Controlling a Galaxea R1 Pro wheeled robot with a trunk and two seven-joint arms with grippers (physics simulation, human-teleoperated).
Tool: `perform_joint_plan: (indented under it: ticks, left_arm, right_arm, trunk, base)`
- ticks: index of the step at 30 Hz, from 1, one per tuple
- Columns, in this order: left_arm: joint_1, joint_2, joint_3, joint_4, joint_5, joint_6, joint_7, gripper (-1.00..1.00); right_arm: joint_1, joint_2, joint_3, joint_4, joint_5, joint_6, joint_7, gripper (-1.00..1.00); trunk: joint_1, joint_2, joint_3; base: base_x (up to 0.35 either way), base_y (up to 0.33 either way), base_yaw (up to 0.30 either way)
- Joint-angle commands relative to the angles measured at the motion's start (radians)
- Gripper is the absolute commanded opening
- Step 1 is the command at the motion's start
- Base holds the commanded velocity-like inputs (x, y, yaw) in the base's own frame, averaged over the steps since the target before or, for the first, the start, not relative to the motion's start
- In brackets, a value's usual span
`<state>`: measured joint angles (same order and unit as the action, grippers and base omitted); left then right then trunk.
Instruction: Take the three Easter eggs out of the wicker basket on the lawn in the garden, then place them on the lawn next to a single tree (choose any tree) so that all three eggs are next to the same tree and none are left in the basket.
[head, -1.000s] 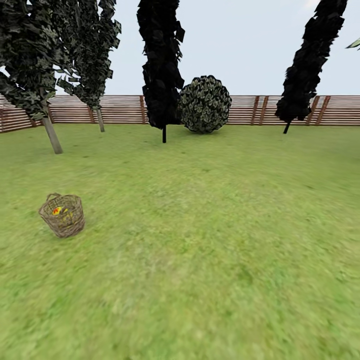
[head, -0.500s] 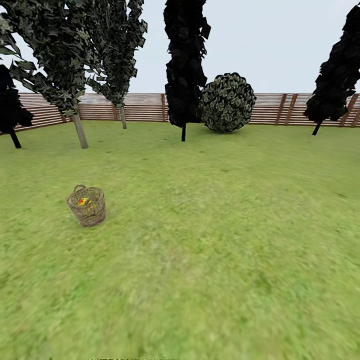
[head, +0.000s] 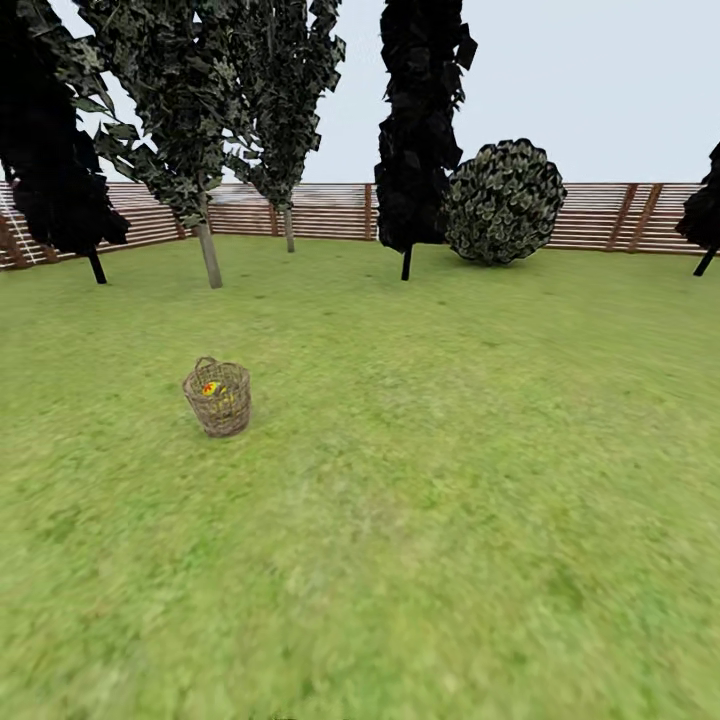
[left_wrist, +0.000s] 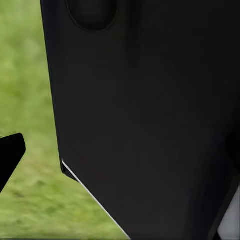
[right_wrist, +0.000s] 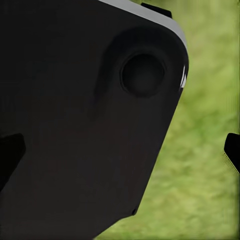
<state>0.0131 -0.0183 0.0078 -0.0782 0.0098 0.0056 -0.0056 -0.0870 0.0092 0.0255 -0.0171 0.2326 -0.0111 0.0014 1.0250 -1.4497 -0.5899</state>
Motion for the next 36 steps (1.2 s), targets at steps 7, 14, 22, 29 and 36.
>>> perform_joint_plan:
  ticks: [7, 14, 22, 29, 36]
  left_arm:
    - [0.001, 0.000, 0.001, -0.002, 0.001, 0.001, -0.001, 1.00]
    - [0.001, 0.000, 0.001, -0.002, 0.001, 0.001, -0.001, 1.00]
    - [0.001, 0.000, 0.001, -0.003, 0.001, 0.001, -0.001, 1.00]
    - [0.001, 0.000, 0.001, -0.003, 0.001, 0.001, -0.001, 1.00]
    - [0.001, 0.000, 0.000, -0.002, 0.000, 0.001, -0.002, 1.00]
  right_arm:
    - [0.000, -0.001, 0.002, -0.001, 0.004, -0.001, 0.000, 1.00]
    - [0.000, -0.002, 0.002, -0.001, 0.004, 0.000, 0.000, 1.00]
    - [0.000, -0.002, 0.001, 0.000, 0.002, 0.003, 0.000, 1.00]
    - [0.000, -0.001, 0.002, -0.002, 0.004, 0.000, 0.000, 1.00]
    - [0.000, -0.002, 0.001, -0.003, 0.004, -0.001, 0.003, 1.00]
  trunk:
    - [0.000, 0.000, -0.005]
    - [0.000, 0.000, -0.009]
    - [0.000, 0.000, -0.015]
    - [0.000, 0.000, -0.020]
    - [0.000, 0.000, -0.027]
  base:
    - [0.000, 0.000, 0.262]
    - [0.000, 0.000, 0.262]
    - [0.000, 0.000, 0.262]
    - [0.000, 0.000, 0.257]
    - [0.000, 0.000, 0.245]
